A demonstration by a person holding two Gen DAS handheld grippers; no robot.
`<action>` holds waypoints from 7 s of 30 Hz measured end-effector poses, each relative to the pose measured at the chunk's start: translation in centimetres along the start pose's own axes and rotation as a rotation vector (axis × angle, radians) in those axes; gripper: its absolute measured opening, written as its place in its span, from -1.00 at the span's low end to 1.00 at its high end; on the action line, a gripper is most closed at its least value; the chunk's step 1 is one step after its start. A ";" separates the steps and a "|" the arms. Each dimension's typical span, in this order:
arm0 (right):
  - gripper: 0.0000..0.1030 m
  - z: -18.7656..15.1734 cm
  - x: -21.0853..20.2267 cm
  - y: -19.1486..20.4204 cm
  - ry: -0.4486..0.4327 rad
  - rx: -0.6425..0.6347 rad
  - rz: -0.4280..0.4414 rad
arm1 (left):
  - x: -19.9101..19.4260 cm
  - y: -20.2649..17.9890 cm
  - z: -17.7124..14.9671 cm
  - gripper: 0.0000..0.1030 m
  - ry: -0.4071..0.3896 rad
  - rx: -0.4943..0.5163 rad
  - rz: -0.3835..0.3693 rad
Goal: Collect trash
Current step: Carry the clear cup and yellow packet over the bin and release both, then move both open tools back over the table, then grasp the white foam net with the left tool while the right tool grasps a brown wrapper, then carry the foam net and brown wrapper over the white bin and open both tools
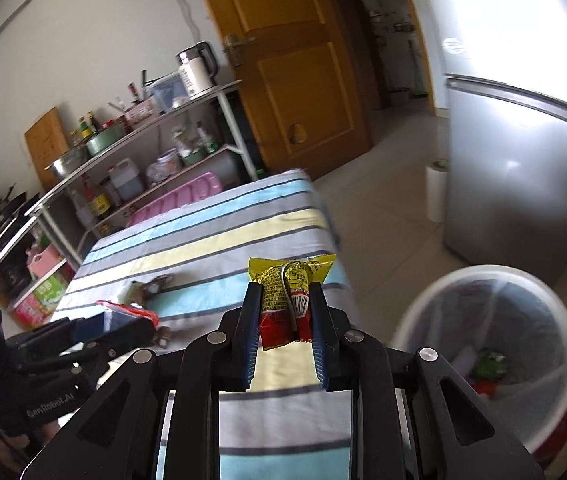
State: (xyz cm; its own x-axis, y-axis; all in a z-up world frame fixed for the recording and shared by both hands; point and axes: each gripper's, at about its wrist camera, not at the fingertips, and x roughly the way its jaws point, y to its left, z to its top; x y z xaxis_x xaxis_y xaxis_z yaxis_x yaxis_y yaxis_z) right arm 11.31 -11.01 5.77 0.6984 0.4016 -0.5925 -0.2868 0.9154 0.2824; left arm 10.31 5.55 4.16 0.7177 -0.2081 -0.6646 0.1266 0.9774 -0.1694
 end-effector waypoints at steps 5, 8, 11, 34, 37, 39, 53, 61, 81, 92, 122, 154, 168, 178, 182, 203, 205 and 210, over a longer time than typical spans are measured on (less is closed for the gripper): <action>-0.55 -0.6 -2.4 -4.7 -0.015 0.058 -0.078 | 1.8 -4.4 0.7 -0.19 0.016 0.055 -0.085; -0.54 -1.2 -3.5 -7.2 -0.015 0.094 -0.118 | 3.0 -7.3 0.8 -0.19 0.042 0.095 -0.133; -0.54 -1.8 -4.0 -9.4 -0.005 0.123 -0.164 | 4.4 -9.7 0.9 -0.19 0.065 0.118 -0.175; -0.32 -6.3 -1.3 -18.6 0.168 0.237 -0.318 | 11.7 -16.9 -0.6 0.10 0.241 0.209 -0.214; -0.09 -6.2 -1.5 -18.4 0.164 0.232 -0.320 | 11.6 -16.4 -0.6 0.17 0.234 0.199 -0.213; -0.09 -6.1 -1.6 -18.2 0.161 0.231 -0.323 | 11.4 -16.2 -0.6 0.17 0.232 0.195 -0.210; -0.09 -5.1 -3.0 -14.3 0.093 0.203 -0.296 | 7.2 -12.1 -0.3 0.24 0.143 0.137 -0.165; -0.09 -4.5 -2.9 -11.0 0.070 0.166 -0.245 | 4.5 -7.7 -0.7 0.28 0.087 0.066 -0.100; -0.06 -3.1 1.9 1.4 0.093 -0.039 0.003 | -2.0 5.9 -2.9 0.32 -0.013 -0.145 0.119; -0.04 -3.5 7.3 9.2 0.200 -0.221 0.159 | -4.9 13.6 -4.9 0.37 -0.043 -0.278 0.234; 0.07 -5.9 14.8 16.6 0.354 -0.567 0.322 | -0.1 19.5 -4.1 0.44 0.062 -0.329 0.202; -0.61 -5.3 15.0 16.2 0.349 -0.474 0.318 | 2.4 19.2 -3.1 -0.36 0.067 -0.291 0.237; -0.62 -5.0 13.8 15.7 0.296 -0.459 0.305 | 0.8 18.8 -3.2 -0.41 0.045 -0.291 0.259; -0.62 -4.4 12.1 14.3 0.255 -0.404 0.290 | -1.2 16.8 -2.7 -0.41 0.011 -0.255 0.252; -0.62 -3.9 10.9 13.5 0.232 -0.381 0.277 | -1.9 15.7 -2.5 -0.41 -0.006 -0.236 0.252; -0.62 -1.6 3.8 5.4 0.095 -0.212 0.155 | -2.4 6.3 -0.3 -0.41 -0.047 -0.067 0.127; -0.62 -1.4 3.2 4.4 0.086 -0.198 0.137 | -2.0 5.2 -0.1 -0.41 -0.045 -0.049 0.110; -0.62 -1.2 1.4 1.5 0.061 -0.159 0.083 | -0.9 2.1 0.4 -0.41 -0.035 -0.002 0.066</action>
State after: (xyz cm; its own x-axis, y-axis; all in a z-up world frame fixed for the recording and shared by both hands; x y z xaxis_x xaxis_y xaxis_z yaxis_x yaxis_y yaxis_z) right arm 11.05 -9.10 4.47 0.6283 0.4721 -0.6184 -0.4447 0.8701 0.2124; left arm 10.18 7.78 4.67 0.7479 -0.1421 -0.6485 0.0768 0.9888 -0.1280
